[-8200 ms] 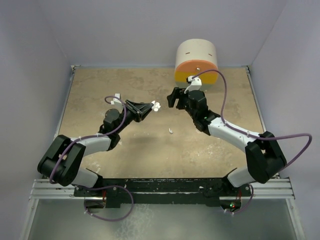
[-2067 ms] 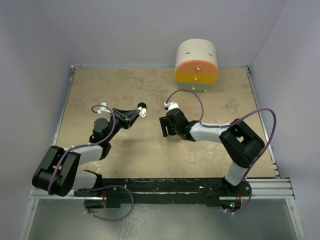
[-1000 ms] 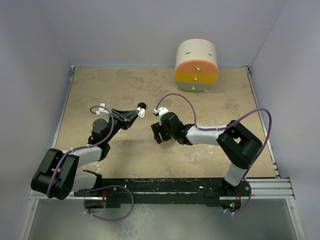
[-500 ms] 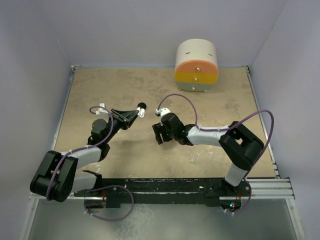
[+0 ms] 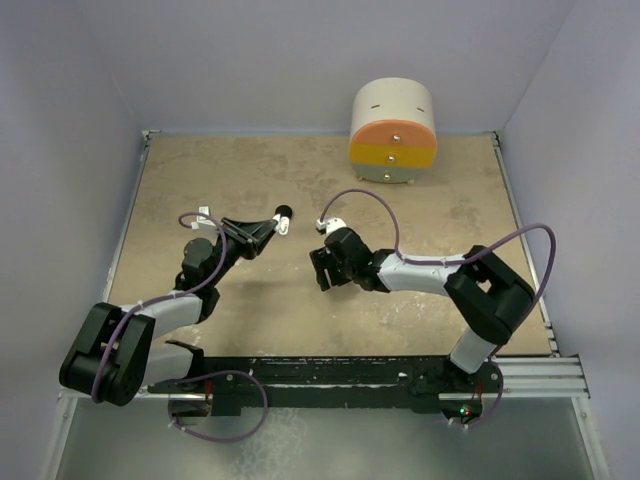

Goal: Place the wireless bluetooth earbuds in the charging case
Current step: Pick up the earbud from the center of the board.

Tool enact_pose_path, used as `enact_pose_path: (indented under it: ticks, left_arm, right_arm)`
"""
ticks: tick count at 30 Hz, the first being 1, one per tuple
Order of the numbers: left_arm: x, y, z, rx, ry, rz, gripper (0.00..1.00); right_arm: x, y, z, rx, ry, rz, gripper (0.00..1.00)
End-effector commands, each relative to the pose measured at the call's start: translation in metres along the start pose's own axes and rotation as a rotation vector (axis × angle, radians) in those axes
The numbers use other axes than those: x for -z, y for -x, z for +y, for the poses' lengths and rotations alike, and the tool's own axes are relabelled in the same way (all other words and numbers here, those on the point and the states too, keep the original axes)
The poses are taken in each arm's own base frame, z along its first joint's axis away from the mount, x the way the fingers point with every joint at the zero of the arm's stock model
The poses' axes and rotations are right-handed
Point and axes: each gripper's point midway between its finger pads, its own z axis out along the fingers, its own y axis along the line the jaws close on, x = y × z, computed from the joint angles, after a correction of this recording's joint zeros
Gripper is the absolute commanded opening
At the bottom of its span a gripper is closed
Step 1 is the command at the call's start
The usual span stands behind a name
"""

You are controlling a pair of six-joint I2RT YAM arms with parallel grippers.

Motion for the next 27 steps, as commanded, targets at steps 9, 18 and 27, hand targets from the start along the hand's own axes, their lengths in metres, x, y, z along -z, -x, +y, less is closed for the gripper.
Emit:
enact_pose_path:
  ticks: [9, 18, 27]
  left_arm:
    - [0.003, 0.004, -0.013, -0.024, -0.053, -0.017, 0.00]
    - [0.003, 0.004, -0.016, -0.023, -0.060, -0.018, 0.00]
    - [0.002, 0.003, -0.022, -0.020, -0.078, -0.006, 0.00]
  right_arm:
    - [0.039, 0.046, 0.006, -0.001, 0.003, -0.125, 0.71]
    - [0.039, 0.062, -0.012, -0.055, -0.134, -0.079, 0.60]
    - [0.031, 0.065, -0.030, -0.087, -0.236, 0.014, 0.70]
